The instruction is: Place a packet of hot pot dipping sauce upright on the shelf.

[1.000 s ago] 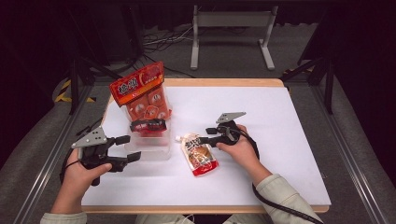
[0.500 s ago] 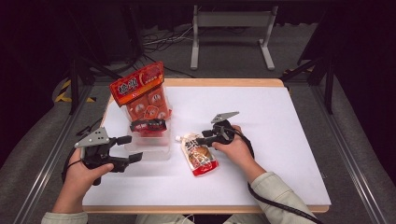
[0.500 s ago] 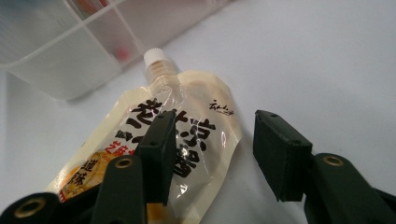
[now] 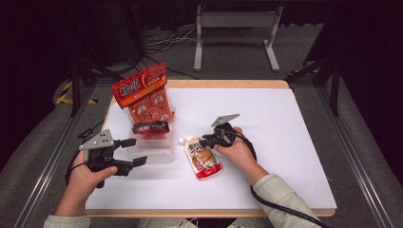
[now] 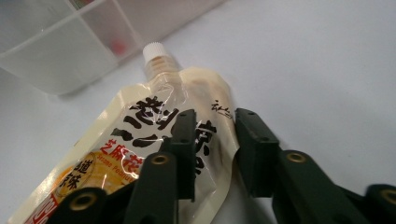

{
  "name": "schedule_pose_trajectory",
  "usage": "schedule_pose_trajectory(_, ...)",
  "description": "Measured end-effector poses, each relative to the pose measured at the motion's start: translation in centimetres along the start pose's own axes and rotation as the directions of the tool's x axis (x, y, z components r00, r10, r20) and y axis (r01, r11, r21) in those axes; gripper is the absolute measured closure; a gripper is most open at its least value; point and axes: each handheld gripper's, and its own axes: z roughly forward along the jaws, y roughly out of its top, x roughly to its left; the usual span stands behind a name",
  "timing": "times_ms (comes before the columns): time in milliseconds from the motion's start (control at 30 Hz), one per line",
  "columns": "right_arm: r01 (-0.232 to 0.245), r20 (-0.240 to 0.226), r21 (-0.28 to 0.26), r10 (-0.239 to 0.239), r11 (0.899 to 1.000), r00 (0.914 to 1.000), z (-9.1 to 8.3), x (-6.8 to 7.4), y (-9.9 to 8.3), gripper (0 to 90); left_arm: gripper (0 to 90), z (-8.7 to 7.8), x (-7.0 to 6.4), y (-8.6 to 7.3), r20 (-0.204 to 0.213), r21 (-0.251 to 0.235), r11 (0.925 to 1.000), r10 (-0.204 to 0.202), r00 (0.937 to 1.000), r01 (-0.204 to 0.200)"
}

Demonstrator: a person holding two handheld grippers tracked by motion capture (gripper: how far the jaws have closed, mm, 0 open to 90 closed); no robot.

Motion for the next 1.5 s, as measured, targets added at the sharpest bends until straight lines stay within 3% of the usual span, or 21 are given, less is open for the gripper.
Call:
schedule_pose_trajectory(167,0.003,-0.02,0.021,-0.003,1.0,0.9998,0.0,0.2,0.0,86.5,19.8,0.0,0.1,0.0,0.001,-0.002,1.0,0.0,1.0,0.0)
schedule_pose_trajectory(333,0.028,-0.005,0.025,-0.028,0.999,0.9996,-0.2,0.6,0.2,88.3,18.9,0.2,0.1,-0.1,0.005,-0.001,1.0,0.004,1.0,-0.004)
schedule_pose_trajectory(533,0.025,-0.004,0.013,-0.025,1.0,0.9997,-1.0,0.6,0.4,88.9,18.0,0.4,0.0,-0.1,0.01,-0.004,1.0,-0.003,0.9999,0.003)
schedule_pose_trajectory(900,0.014,-0.026,-0.08,-0.016,0.997,0.9995,-4.8,1.3,1.0,89.9,15.4,0.7,-0.1,0.0,0.014,-0.025,0.9997,0.004,0.9999,-0.003)
schedule_pose_trajectory(1267,0.049,-0.058,-0.183,-0.06,0.982,0.9965,-7.7,3.4,1.2,90.0,15.3,1.2,-0.5,0.3,0.032,-0.02,0.9997,0.017,0.9993,-0.017)
schedule_pose_trajectory(1500,0.141,-0.051,-0.228,-0.156,0.963,0.9864,-9.7,5.5,2.0,90.0,15.4,1.4,-0.8,0.6,0.04,-0.025,0.9993,0.029,0.9988,-0.028)
